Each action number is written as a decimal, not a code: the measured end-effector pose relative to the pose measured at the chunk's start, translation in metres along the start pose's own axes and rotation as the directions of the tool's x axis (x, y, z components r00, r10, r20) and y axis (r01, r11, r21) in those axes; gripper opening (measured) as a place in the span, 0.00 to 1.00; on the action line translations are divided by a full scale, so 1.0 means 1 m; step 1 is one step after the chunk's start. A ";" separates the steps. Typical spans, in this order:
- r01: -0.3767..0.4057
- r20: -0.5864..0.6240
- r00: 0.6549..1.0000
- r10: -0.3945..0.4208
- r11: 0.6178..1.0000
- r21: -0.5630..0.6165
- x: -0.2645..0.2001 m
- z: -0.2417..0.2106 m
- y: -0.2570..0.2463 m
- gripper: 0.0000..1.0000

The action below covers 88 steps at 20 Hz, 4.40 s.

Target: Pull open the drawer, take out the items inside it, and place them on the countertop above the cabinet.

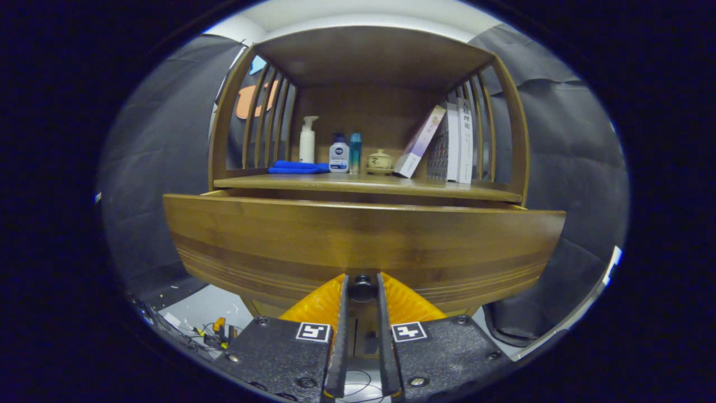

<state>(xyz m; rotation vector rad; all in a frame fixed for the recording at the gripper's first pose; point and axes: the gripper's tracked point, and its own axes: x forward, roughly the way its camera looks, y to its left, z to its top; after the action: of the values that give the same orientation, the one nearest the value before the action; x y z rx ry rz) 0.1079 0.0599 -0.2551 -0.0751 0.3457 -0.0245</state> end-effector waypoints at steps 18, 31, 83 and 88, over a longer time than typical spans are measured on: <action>-0.052 -0.057 0.997 0.053 0.999 0.015 -0.077 -0.029 0.000 0.23; -0.046 0.086 0.995 0.046 0.999 -0.007 -0.120 0.050 -0.008 0.73; -0.189 -0.711 0.668 0.220 0.974 0.123 0.019 0.117 -0.018 0.21; -0.181 -0.661 0.718 0.220 0.975 0.127 0.030 0.165 -0.024 0.21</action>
<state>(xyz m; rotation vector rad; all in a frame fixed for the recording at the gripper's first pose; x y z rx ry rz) 0.1923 0.0465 -0.1085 0.0306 1.0883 0.1627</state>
